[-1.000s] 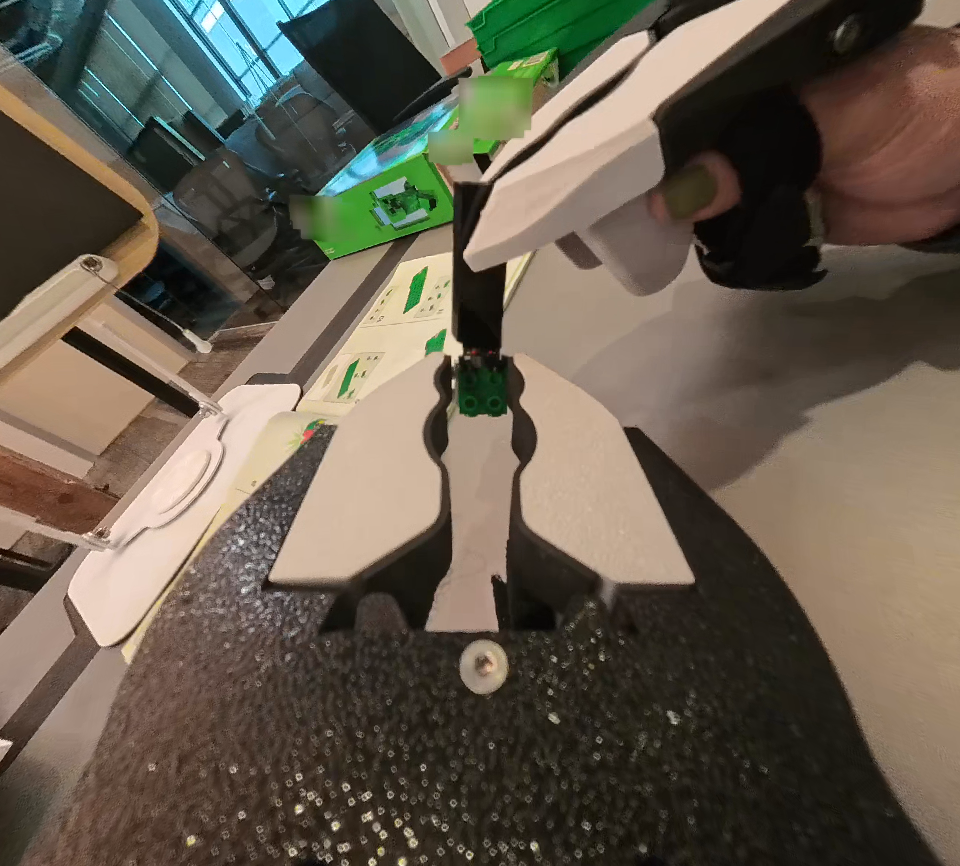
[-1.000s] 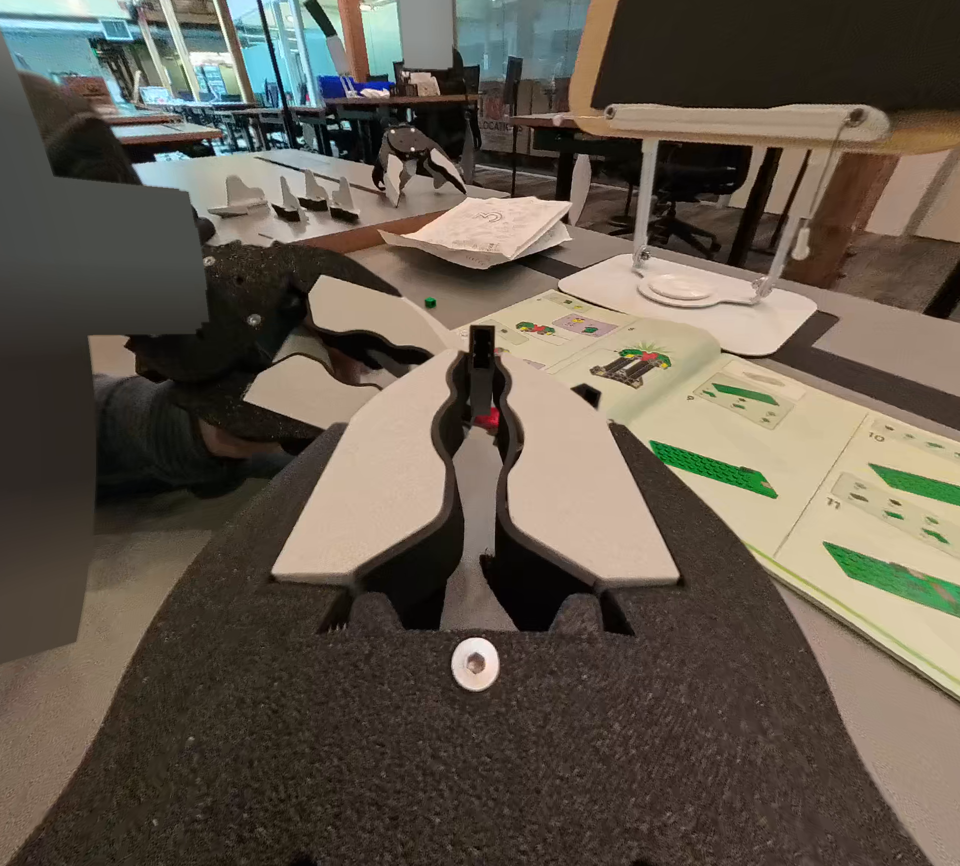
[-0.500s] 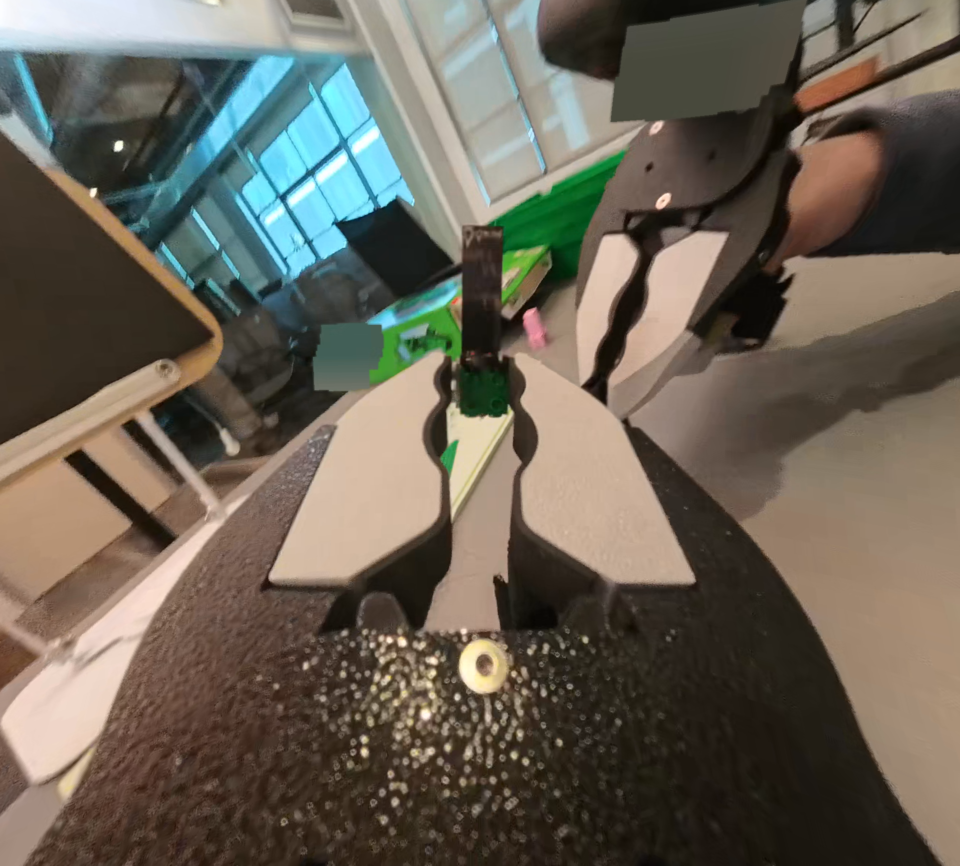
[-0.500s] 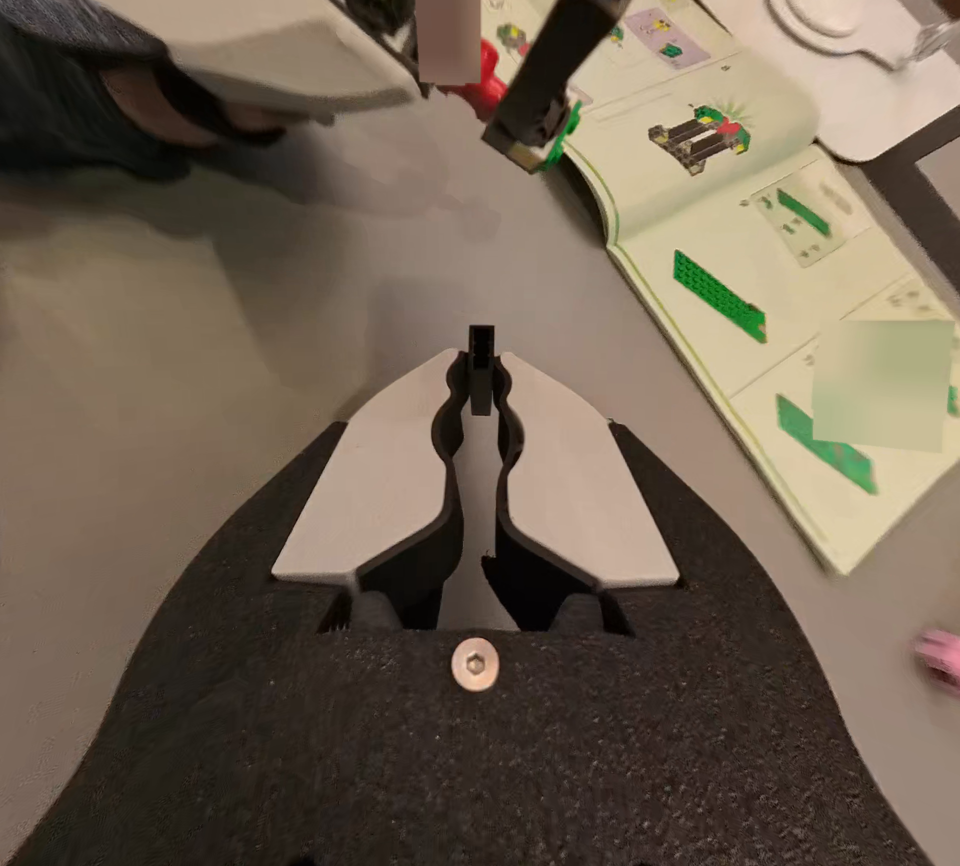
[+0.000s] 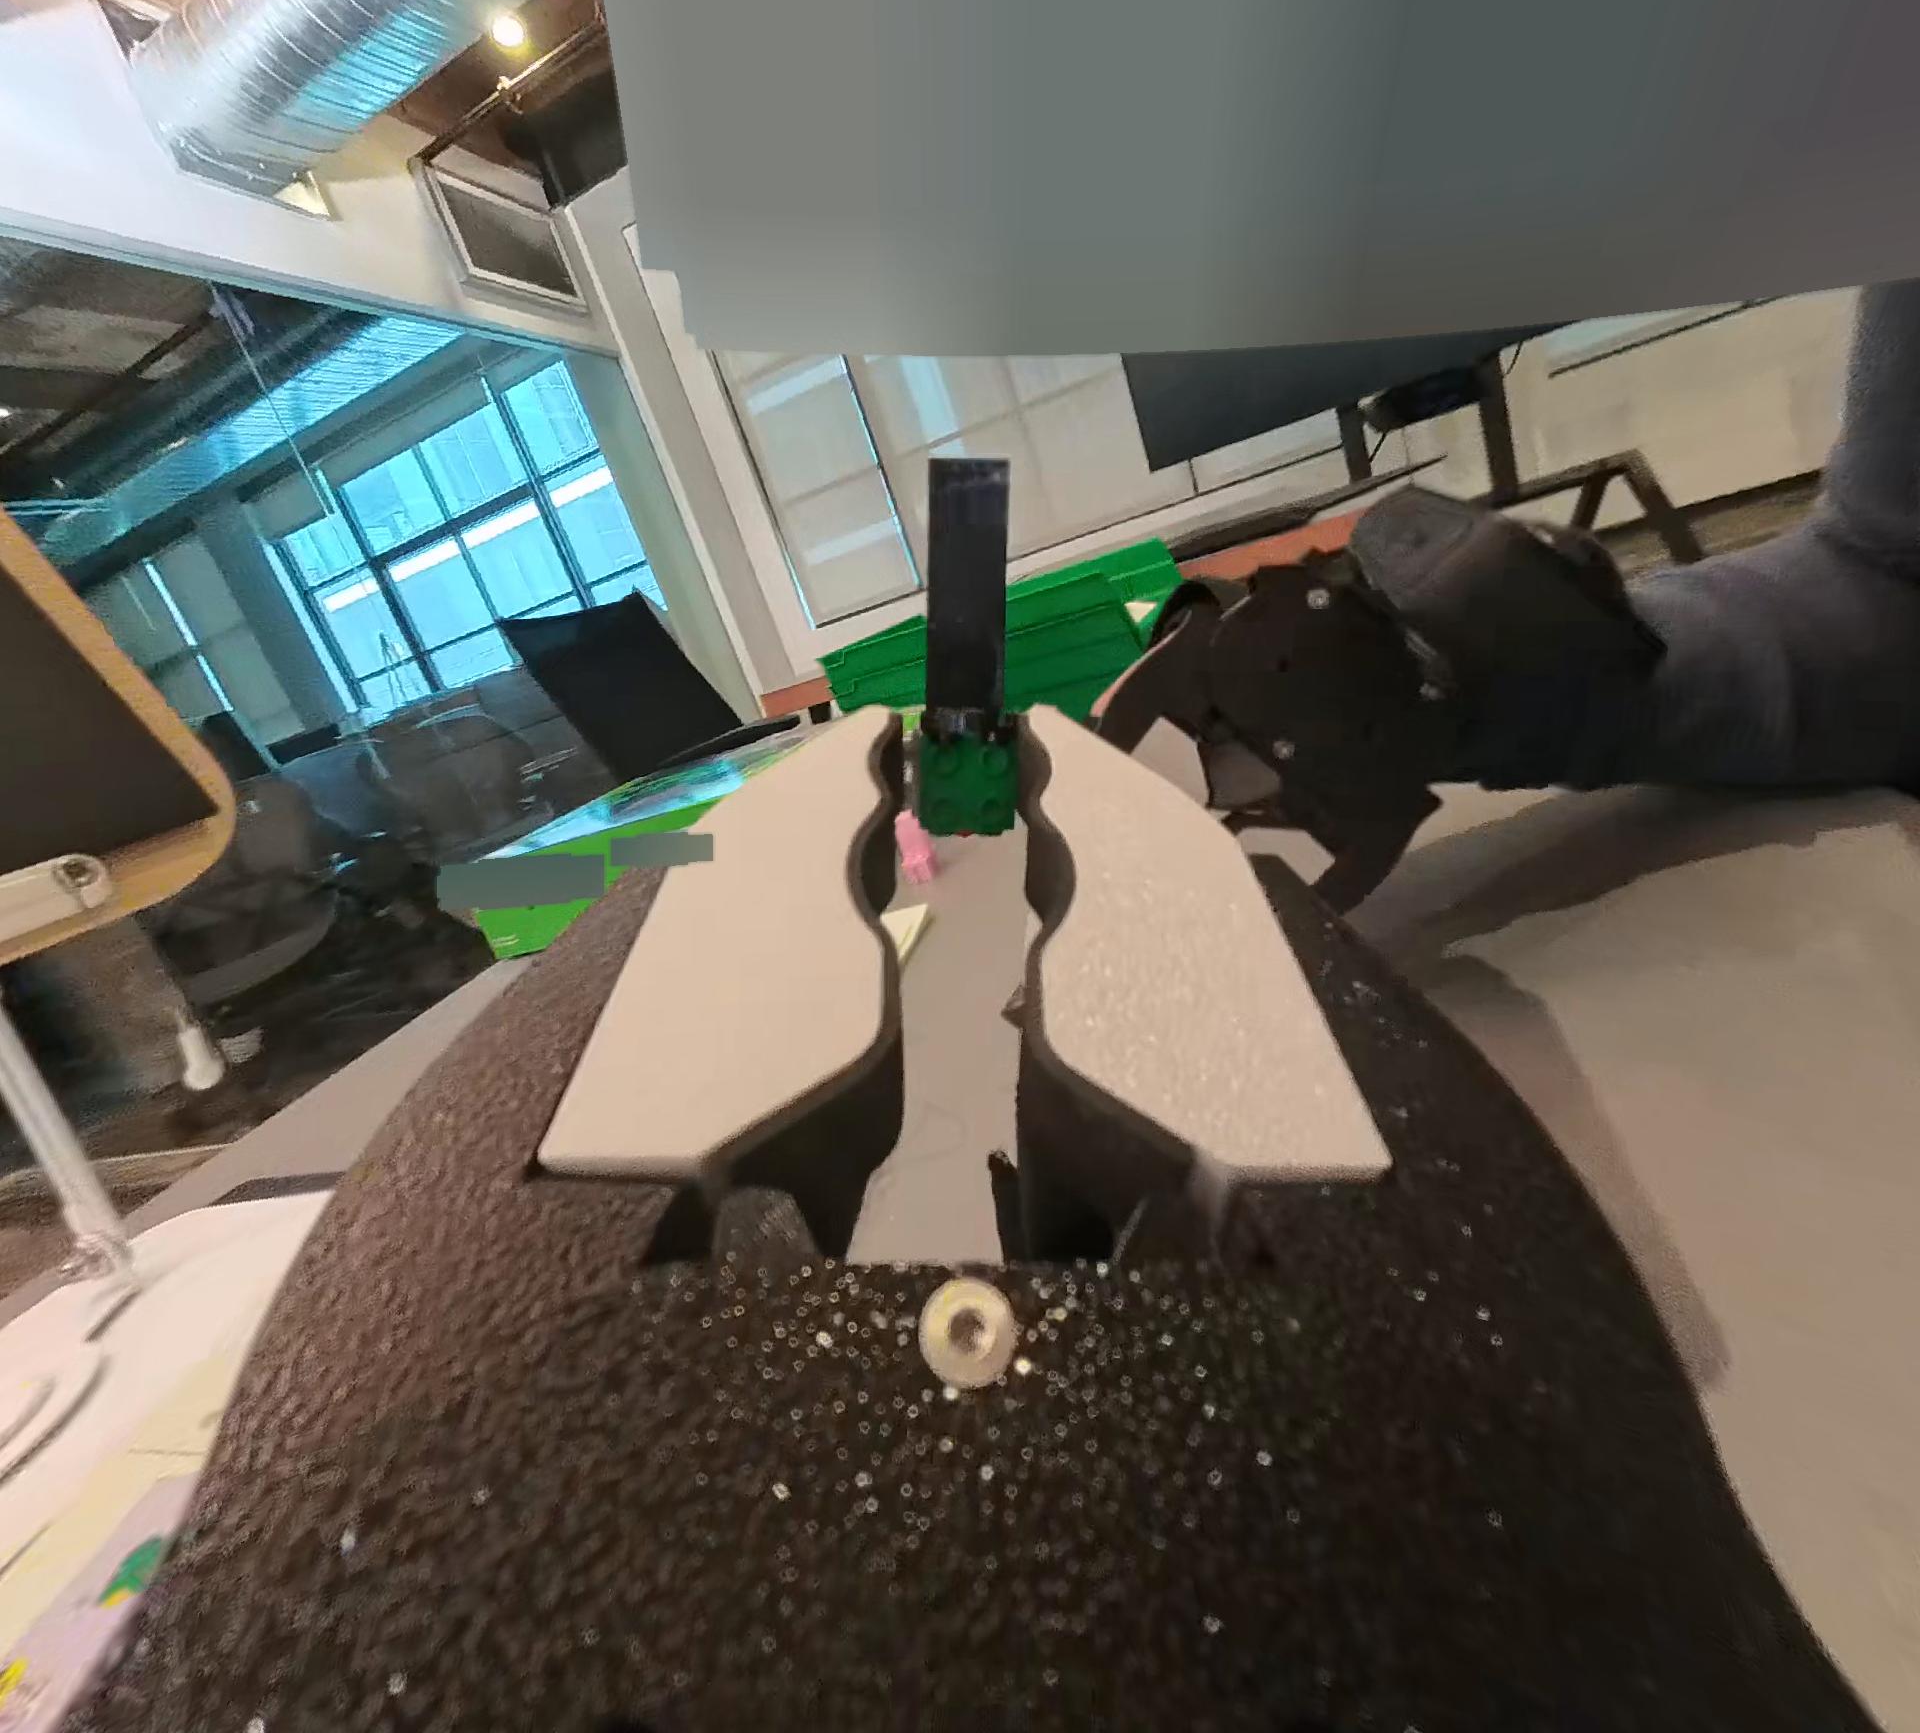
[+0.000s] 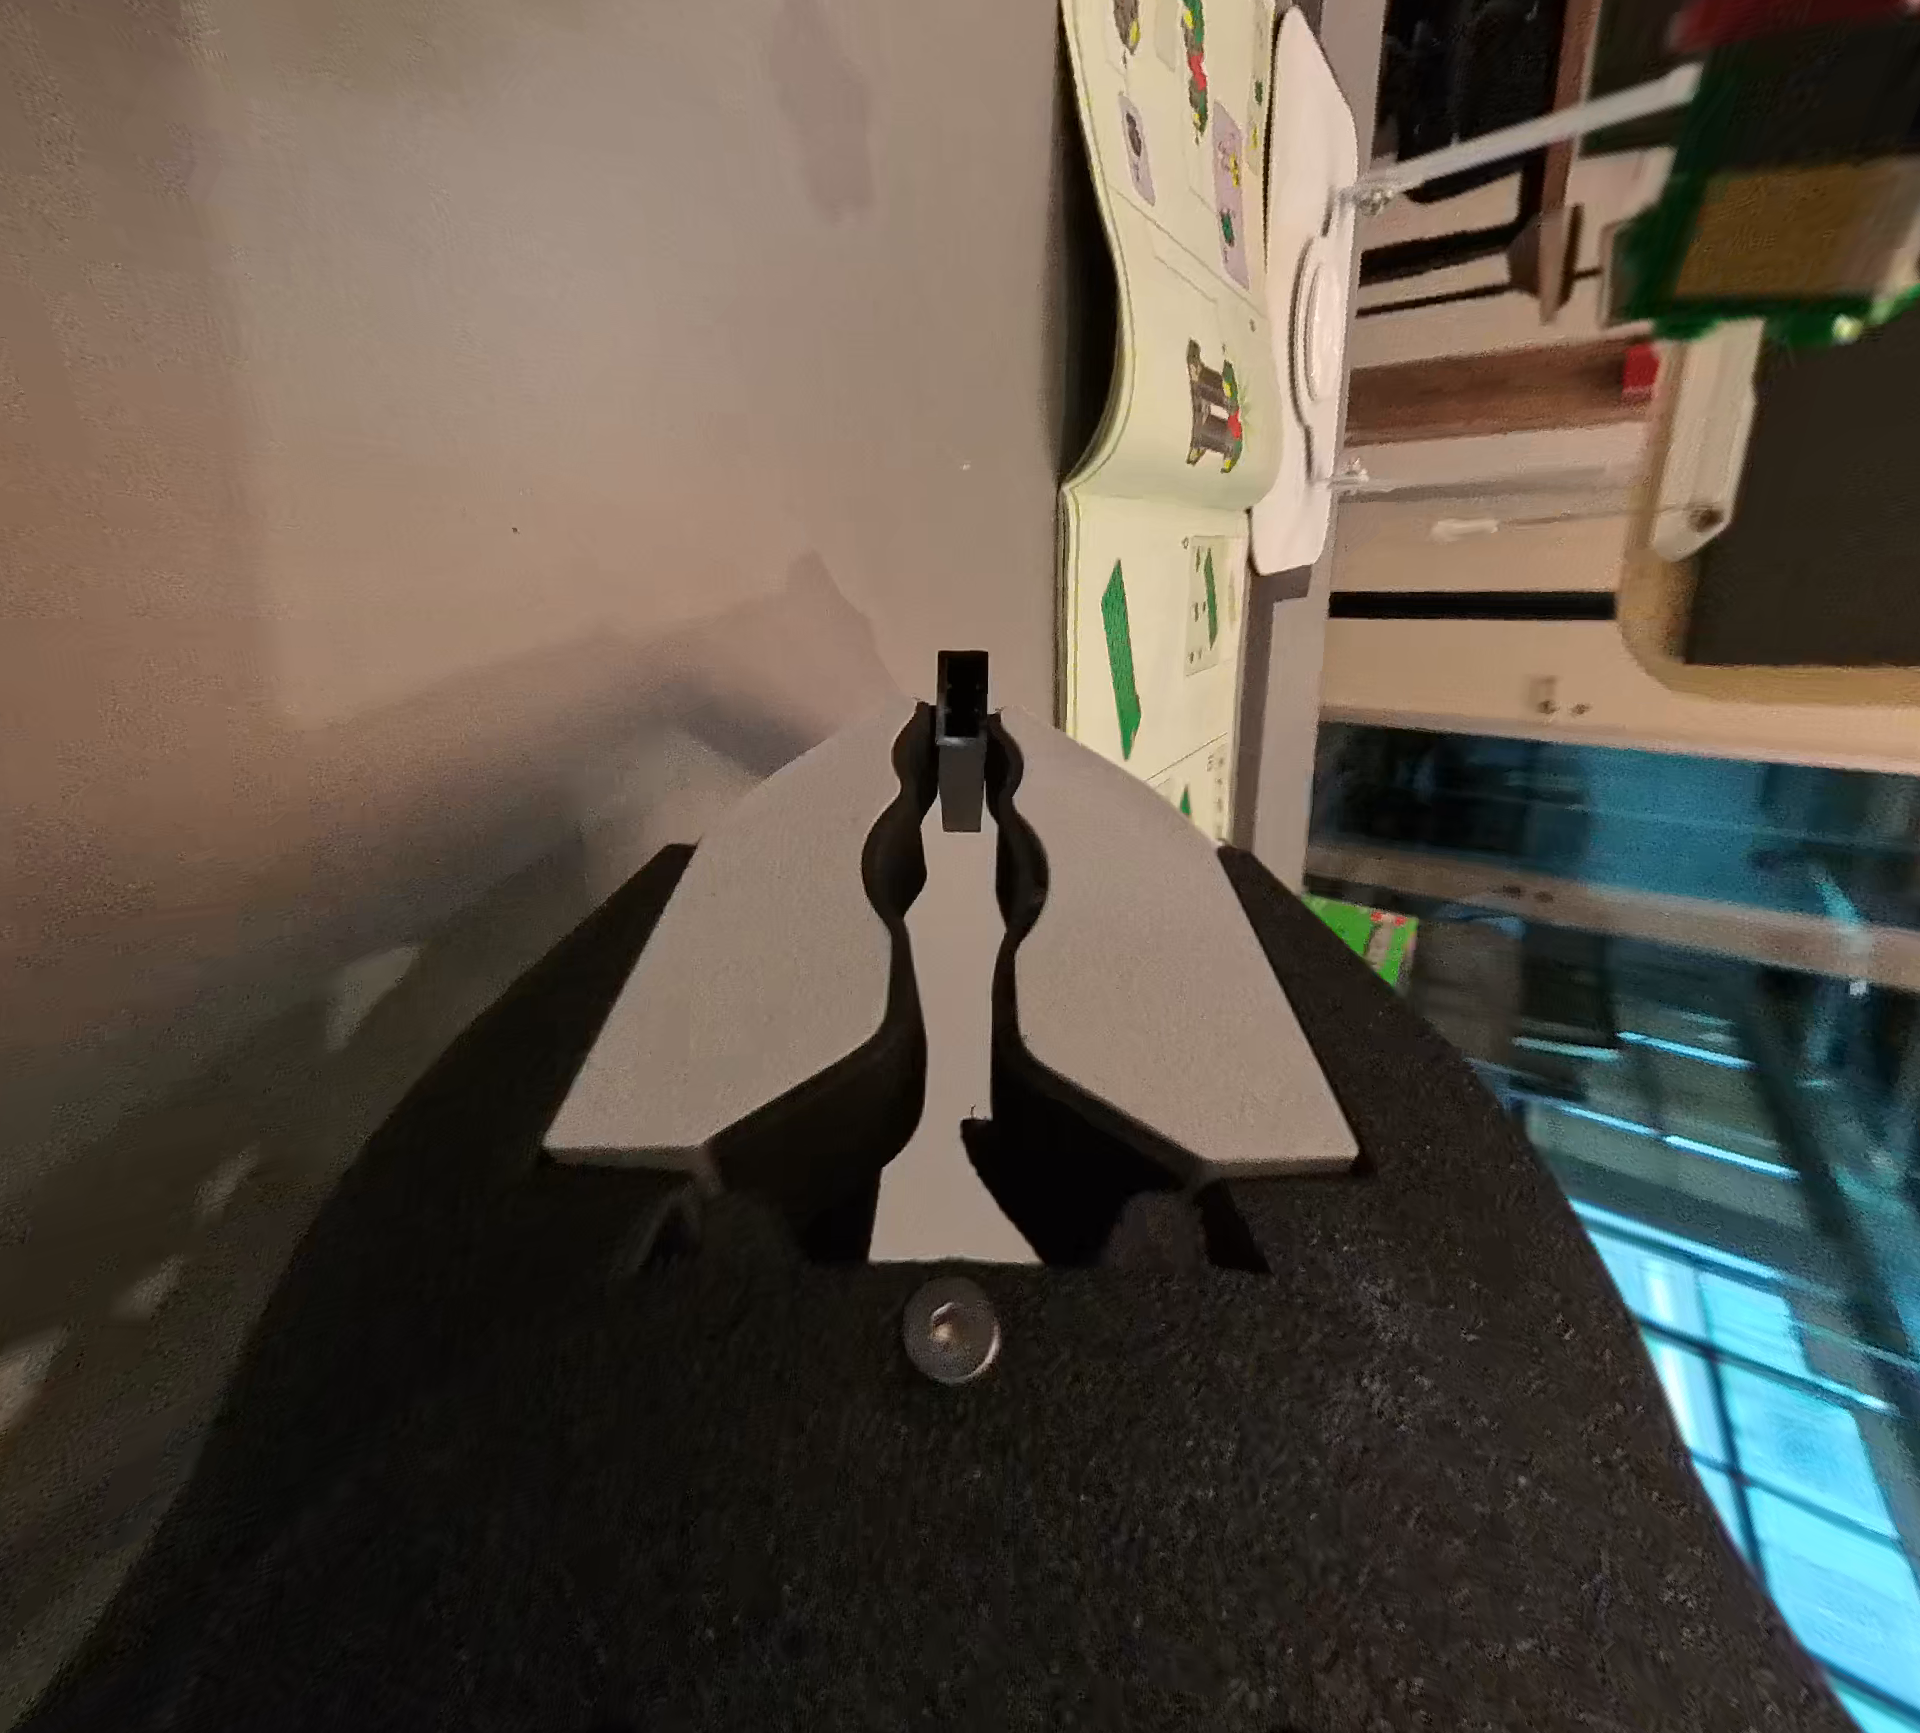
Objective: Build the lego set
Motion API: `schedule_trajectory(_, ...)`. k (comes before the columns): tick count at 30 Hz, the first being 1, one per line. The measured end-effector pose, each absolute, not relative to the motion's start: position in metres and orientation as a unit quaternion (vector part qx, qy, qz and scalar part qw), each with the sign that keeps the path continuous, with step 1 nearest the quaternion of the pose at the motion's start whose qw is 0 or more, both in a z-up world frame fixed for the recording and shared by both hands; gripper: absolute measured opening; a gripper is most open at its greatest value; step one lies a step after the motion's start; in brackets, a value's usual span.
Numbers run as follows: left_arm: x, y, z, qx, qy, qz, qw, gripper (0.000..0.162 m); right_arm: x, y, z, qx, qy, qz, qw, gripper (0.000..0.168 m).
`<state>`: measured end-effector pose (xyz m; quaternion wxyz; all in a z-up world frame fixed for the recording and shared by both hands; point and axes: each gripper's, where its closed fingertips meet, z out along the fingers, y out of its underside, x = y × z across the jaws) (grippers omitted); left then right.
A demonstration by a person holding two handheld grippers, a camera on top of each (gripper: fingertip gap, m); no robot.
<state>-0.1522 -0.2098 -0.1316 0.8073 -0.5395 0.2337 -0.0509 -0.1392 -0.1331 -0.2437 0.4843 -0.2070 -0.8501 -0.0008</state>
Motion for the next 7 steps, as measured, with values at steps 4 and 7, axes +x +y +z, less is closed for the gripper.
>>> schedule_trajectory(4,-0.149,-0.2141,-0.1275,-0.525,0.236,-0.089,0.813,0.019,-0.1411,-0.1366,-0.2436,-0.197,-0.847,0.004,0.494,0.008)
schedule_trajectory(7,-0.1465,-0.2163,-0.1256,-0.517,0.234,-0.13,0.813,0.019,-0.1412,-0.1352,-0.2455,-0.201,-0.847,0.009,0.492,0.008)
